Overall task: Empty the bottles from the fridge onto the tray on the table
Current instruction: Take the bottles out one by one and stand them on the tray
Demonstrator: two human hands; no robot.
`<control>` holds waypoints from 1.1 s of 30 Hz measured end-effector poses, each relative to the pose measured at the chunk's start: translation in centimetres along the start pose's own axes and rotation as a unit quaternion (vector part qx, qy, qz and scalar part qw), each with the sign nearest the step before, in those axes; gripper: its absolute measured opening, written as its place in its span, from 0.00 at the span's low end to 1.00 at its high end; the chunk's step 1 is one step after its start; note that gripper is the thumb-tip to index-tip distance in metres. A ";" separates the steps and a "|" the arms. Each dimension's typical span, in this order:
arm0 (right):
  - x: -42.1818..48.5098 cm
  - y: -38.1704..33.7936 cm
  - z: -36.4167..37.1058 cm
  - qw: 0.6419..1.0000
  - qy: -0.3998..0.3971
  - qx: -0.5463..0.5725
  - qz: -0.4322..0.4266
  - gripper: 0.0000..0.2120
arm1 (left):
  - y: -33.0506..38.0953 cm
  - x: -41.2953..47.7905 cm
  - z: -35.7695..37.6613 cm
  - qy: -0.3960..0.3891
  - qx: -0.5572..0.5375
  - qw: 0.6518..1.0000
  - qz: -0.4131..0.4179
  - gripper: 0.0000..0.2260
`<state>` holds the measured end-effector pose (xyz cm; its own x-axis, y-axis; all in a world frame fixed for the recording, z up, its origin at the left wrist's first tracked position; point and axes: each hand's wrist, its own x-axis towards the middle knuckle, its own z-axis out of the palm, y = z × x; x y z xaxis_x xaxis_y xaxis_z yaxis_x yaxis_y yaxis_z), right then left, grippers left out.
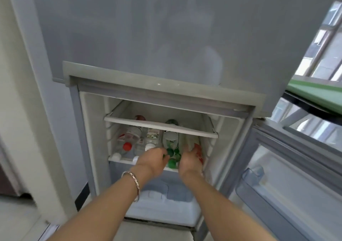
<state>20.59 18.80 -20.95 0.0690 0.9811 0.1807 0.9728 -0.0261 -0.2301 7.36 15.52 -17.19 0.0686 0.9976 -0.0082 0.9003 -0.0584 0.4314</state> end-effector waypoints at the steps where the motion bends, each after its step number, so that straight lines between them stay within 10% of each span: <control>1: -0.6 0.0 -0.5 1.000 0.017 -0.021 -0.011 0.26 | 0.4 0.0 -0.1 0.002 0.005 1.000 0.005 0.14; 14: -7.0 -1.4 -11.7 0.987 0.049 0.015 -0.154 0.22 | 4.2 -2.0 -4.4 -0.046 0.003 0.994 0.102 0.14; 19: -8.5 -2.0 -19.0 0.986 0.065 0.055 -0.143 0.20 | 7.1 -4.5 -7.9 -0.060 -0.082 0.983 0.150 0.30; 33: -13.1 3.5 -36.3 0.961 0.095 0.249 -0.070 0.17 | 18.5 -10.6 -20.2 -0.129 -0.239 0.929 0.252 0.18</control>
<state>31.08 -1.16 10.63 0.0303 0.9144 0.4037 0.7523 0.2451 -0.6116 14.58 4.56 9.06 0.5860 0.8024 0.1130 0.4374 -0.4306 0.7895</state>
